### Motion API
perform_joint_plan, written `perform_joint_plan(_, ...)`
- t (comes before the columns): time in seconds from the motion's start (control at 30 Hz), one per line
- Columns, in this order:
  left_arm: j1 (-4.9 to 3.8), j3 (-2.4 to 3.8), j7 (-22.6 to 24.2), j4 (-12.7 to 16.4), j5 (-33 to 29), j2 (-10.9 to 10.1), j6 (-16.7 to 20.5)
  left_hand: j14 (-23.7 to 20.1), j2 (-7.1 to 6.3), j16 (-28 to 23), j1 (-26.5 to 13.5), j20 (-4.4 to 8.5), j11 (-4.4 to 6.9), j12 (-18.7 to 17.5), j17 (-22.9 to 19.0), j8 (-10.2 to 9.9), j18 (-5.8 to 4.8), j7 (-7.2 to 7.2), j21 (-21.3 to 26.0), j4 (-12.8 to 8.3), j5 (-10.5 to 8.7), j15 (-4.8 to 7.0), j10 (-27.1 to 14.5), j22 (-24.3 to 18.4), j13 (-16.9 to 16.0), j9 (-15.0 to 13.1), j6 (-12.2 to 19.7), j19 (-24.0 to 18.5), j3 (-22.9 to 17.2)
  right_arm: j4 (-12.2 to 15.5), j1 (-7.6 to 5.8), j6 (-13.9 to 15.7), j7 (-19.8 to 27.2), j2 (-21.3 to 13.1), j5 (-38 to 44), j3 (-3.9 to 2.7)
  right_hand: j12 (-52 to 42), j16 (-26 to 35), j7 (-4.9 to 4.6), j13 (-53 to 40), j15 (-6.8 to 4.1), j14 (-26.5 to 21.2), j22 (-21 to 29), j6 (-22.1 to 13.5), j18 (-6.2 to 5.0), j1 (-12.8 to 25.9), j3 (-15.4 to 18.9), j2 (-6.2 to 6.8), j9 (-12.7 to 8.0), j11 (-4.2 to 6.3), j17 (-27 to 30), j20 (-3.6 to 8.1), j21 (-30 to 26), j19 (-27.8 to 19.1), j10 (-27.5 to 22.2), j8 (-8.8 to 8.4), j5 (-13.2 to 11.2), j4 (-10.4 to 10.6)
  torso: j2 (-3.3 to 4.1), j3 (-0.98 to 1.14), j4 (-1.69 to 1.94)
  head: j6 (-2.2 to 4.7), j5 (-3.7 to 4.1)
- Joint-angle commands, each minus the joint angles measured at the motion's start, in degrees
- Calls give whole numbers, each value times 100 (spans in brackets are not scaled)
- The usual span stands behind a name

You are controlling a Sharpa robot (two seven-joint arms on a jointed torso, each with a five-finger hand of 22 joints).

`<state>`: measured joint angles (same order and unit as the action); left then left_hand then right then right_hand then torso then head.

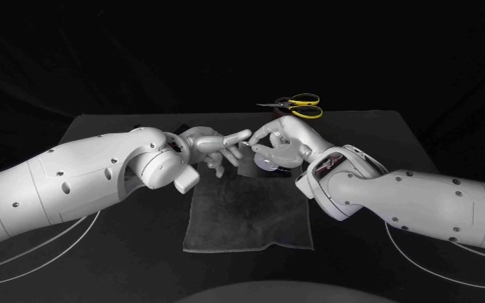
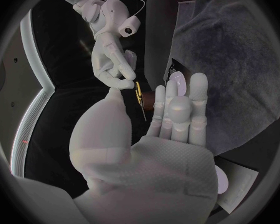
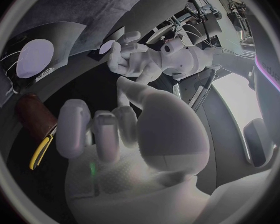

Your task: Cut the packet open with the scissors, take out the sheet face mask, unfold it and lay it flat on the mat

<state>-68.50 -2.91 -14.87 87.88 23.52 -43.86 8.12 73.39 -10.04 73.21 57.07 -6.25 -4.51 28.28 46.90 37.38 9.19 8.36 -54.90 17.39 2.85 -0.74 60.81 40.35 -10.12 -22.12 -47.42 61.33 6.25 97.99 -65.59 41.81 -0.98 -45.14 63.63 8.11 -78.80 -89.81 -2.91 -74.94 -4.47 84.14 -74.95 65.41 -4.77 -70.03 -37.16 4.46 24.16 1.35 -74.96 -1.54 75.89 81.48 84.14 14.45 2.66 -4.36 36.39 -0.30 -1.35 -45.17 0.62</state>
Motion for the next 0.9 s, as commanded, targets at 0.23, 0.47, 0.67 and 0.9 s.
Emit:
perform_joint_plan(0.23, -6, 5, 165, -62, -99, 8, -36, -80, 324, 21, 28, -9, -28, 29, -50, -70, 93, 20, 72, -26, -4, -11, -72, -51, -13, -39, 17, -28, -149, -99, -5, -34, 28, -72, -291, -12, 1, -5, 26, -741, -44, 581, -704, -51, 106, 63, -56, 4, 874, 37, -1488, 4, -6, 15, 360, 318, 12, -7, 2, -3, 8, 7, 10)
perform_joint_plan(0.47, -6, 4, 616, -187, 105, 26, 88, -552, 1127, -202, 1545, -133, -181, 58, -722, -295, 121, 172, 292, -331, 4, -149, -555, -261, -1, 72, 531, -283, -784, -184, -29, -174, 28, -324, -433, -14, 385, 229, -139, -524, 48, 496, -522, -614, 30, 164, -17, 136, 982, -95, -1228, -49, -368, -205, 234, 131, 9, -5, -2, -1, -6, 20, 22)
perform_joint_plan(0.67, 7, -24, 1332, -388, 1338, 163, 392, -1205, 529, -536, 3079, -115, -219, 101, -1477, -708, 128, 163, 214, -1006, 1, -144, -758, -129, 162, 548, 198, -594, -3148, -230, -38, -488, 8, -642, -652, -12, 513, 318, -303, -466, 167, 459, -462, -913, 11, 261, 163, 241, 863, -233, -1133, -146, -497, -276, 176, -133, 11, 43, 0, 6, -9, 41, 67)
perform_joint_plan(0.9, 133, -93, 1732, -769, 2991, 459, 652, -1079, 27, -388, 2871, -106, -147, 332, -1439, -813, 138, 144, -7, -1241, -7, -116, -622, 45, 144, 694, 53, -659, -3763, -346, 3, -753, -97, -875, -737, 11, 561, 351, -324, -446, 194, 445, -440, -917, -1, 226, 195, 248, 819, -255, -1098, -180, -545, -301, 154, -192, 12, 28, 2, 11, -24, 55, 100)
